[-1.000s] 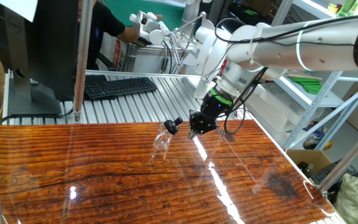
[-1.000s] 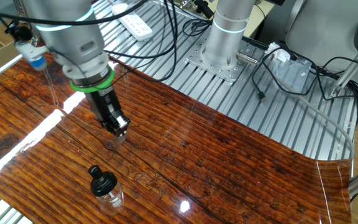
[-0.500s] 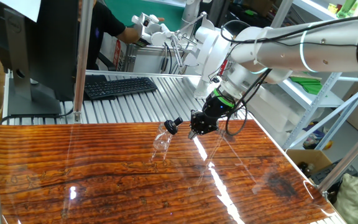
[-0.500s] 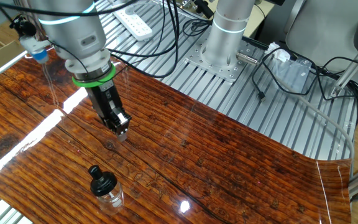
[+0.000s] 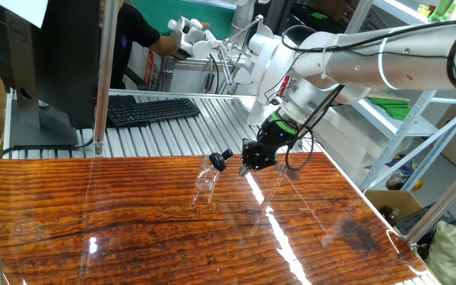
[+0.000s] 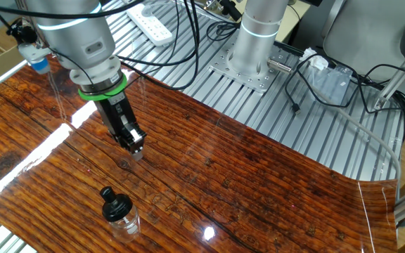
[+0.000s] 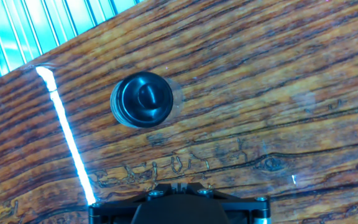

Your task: Screw the lid onto the jar

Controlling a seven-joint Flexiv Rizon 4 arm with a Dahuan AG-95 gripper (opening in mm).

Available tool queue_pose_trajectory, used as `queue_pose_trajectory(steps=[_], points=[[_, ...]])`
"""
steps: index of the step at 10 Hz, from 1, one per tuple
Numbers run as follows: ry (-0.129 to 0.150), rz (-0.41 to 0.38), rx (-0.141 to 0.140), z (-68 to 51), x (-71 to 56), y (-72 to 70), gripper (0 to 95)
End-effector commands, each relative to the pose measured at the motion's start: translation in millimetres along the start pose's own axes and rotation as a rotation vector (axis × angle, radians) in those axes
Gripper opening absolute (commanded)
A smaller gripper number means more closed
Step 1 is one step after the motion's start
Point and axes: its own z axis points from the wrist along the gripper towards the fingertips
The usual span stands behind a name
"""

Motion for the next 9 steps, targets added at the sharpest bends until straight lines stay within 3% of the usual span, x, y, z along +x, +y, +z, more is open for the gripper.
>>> queue_pose_trajectory(steps=[1, 9], points=[[0.004, 0.004, -0.001, -0.3, -2.9, 0.8, 0.0], [0.029, 0.029, -0.012, -8.5, -41.4, 10.2, 0.0]])
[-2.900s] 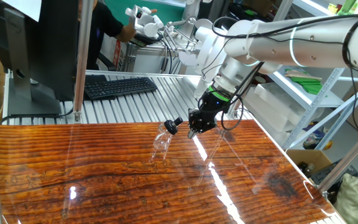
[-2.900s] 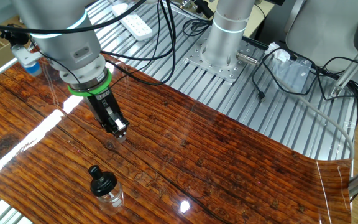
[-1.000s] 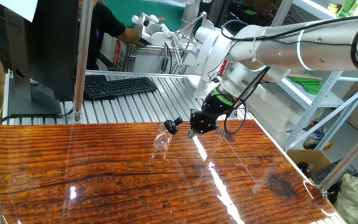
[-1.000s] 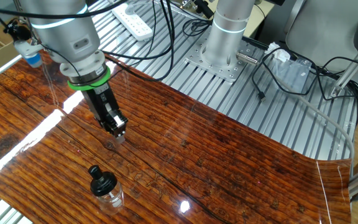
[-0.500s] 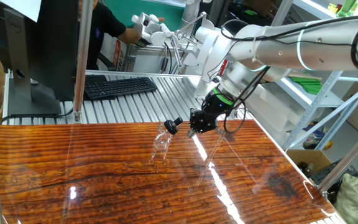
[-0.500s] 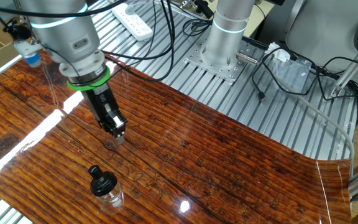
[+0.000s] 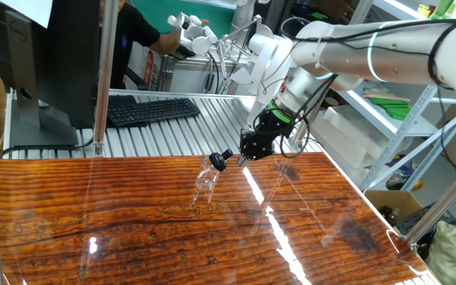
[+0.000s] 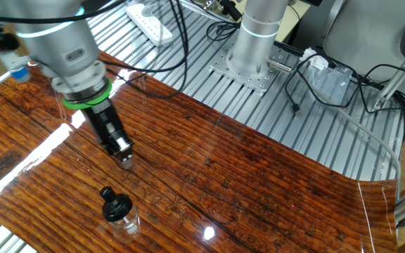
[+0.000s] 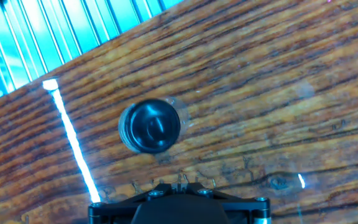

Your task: Screw the lid onto the jar

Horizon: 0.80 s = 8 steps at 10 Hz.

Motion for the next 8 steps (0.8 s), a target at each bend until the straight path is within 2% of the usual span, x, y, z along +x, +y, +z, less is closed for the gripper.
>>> queue_pose_trajectory(steps=[1, 2, 3, 8], points=[[0.003, 0.015, -0.021, 0.0, -4.4, 1.1, 0.0], [0.005, 0.020, -0.026, -0.4, -8.0, 1.6, 0.0], [0.013, 0.031, -0.049, -1.3, -13.6, 2.4, 0.0], [0.033, 0.042, -0.092, -6.1, -37.9, 4.0, 0.0]])
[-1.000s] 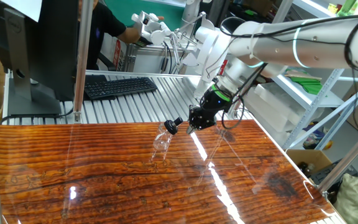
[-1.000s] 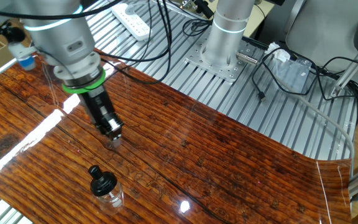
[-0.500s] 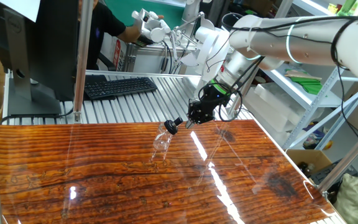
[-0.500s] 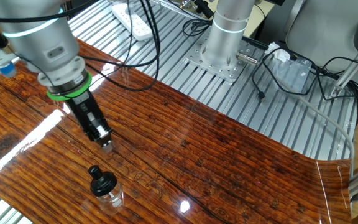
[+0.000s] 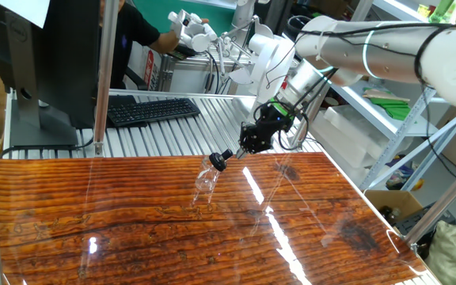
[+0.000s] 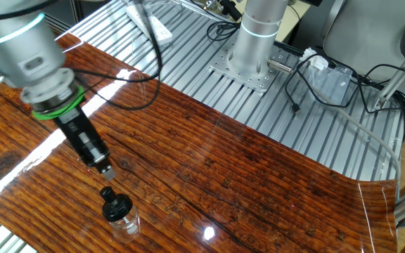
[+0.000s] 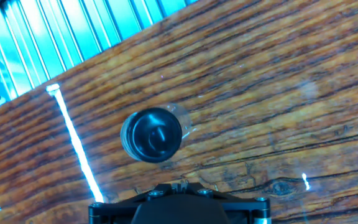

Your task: Screw the lid onto the jar

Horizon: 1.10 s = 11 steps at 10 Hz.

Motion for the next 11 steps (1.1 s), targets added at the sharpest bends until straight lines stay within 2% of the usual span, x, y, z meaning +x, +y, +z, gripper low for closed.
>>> queue_pose_trajectory(steps=[1, 5, 8, 11], points=[[0.004, 0.007, -0.021, -2.4, -3.5, 0.3, 0.0], [0.006, 0.005, -0.024, 1.0, -12.6, 1.3, 0.0], [0.019, 0.007, -0.029, -3.6, -21.0, 4.4, 0.0], [0.017, 0.018, -0.029, -1.2, -20.9, 10.2, 0.0]])
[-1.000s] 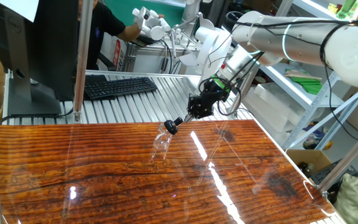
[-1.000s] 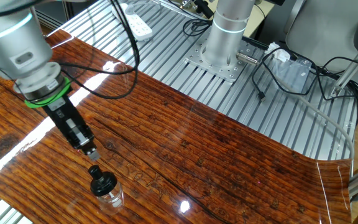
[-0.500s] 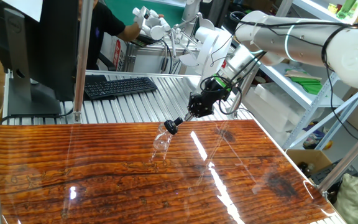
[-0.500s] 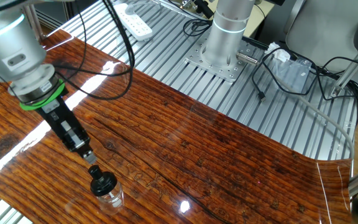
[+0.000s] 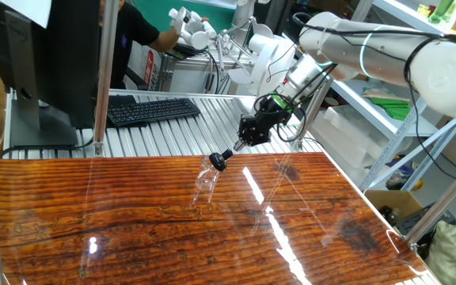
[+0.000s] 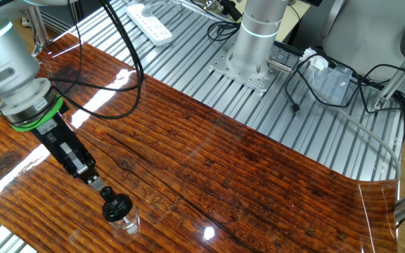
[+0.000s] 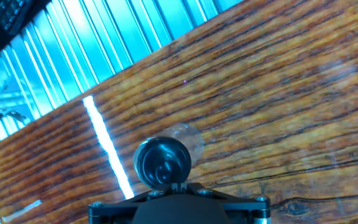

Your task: Screw the lid onto the jar

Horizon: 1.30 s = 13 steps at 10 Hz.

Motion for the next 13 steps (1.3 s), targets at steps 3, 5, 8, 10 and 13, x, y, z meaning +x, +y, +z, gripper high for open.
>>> queue_pose_trajectory(steps=[3, 5, 8, 10, 13], points=[[0.004, 0.009, 0.000, 3.5, 3.5, 1.9, 0.0], [0.009, 0.015, -0.002, 4.3, 3.1, 2.0, 0.0], [0.031, 0.042, 0.007, 4.7, 2.8, 2.3, 38.0], [0.034, 0.048, 0.006, 6.0, 2.4, 2.3, 38.0], [0.039, 0.053, -0.002, 10.6, 0.8, 2.1, 38.0]])
